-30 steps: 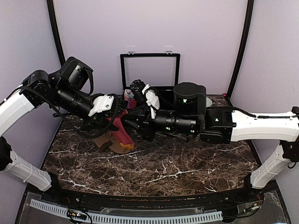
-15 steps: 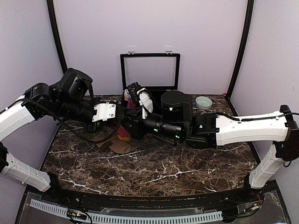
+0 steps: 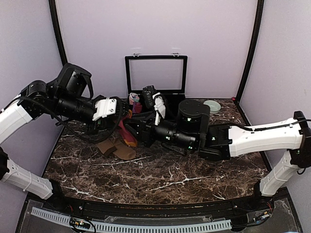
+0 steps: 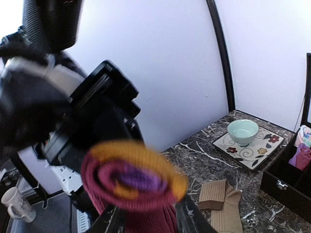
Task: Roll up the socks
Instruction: Roll the sock.
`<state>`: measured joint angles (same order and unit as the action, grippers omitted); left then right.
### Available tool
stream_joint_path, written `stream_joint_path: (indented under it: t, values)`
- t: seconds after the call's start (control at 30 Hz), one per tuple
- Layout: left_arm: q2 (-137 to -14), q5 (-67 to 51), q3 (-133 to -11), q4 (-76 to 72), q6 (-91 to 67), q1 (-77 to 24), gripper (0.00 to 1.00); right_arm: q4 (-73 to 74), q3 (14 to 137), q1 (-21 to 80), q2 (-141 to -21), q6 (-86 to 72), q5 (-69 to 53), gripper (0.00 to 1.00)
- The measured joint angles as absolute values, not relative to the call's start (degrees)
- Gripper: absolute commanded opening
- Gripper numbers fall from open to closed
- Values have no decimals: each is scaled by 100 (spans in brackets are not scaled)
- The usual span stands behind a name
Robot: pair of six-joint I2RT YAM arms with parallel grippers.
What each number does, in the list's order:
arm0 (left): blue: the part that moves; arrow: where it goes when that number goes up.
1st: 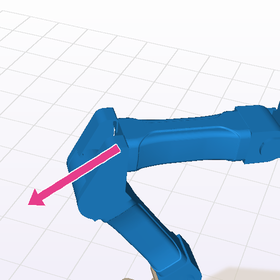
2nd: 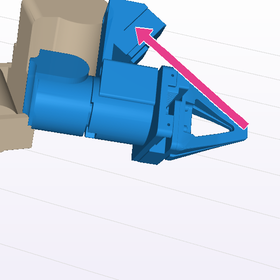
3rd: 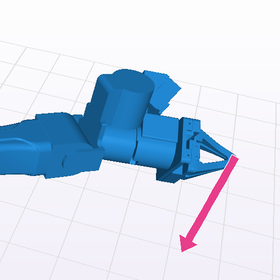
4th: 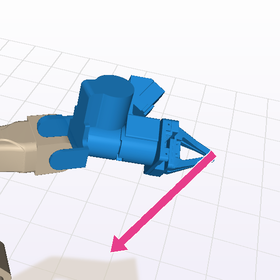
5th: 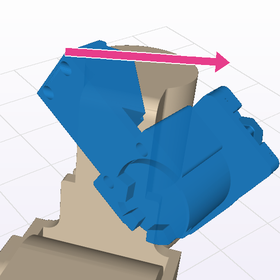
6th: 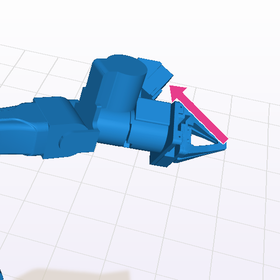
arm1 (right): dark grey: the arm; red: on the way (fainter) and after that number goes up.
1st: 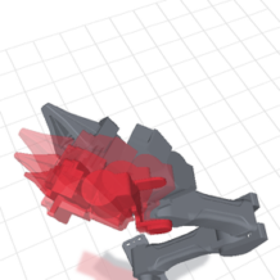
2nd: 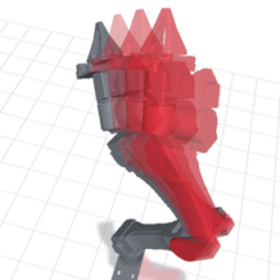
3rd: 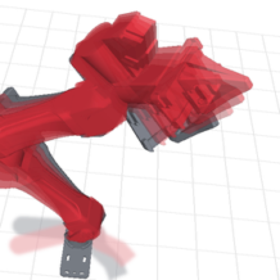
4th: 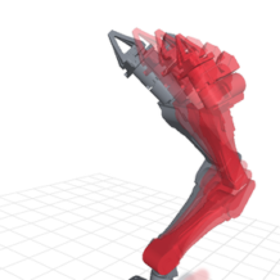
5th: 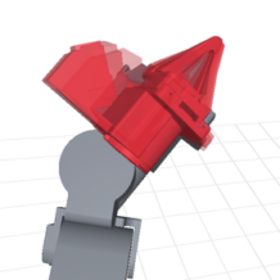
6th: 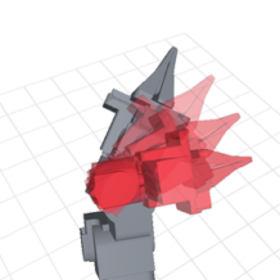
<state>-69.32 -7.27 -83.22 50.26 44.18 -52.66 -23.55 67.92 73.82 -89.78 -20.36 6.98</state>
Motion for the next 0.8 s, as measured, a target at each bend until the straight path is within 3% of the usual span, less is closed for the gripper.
stream_joint_path:
  t: [0.07, 0.1, 0.17, 0.43, 0.8]
  values:
    - [-7096, -1503, -8746, 5264, 4233, -5109, 0, -2449, 6495, 7395, -8630, -1745, 473, 54]
    - [-7212, -1925, -8997, 5424, 4158, -5026, 0, -2451, 6396, 7400, -8488, -1608, 368, 65]
    - [-7489, -2799, -9526, 5806, 4056, -4886, 0, -2427, 6215, 7408, -8158, -1249, 93, 97]
    - [-8453, -5043, -10414, 7314, 3988, -4810, 0, -2106, 5957, 7411, -6952, 54, -760, 100]
    - [-8503, -4171, -10141, 6943, 3328, -4810, 0, -1175, 6764, 7470, -7706, 281, -279, 98]
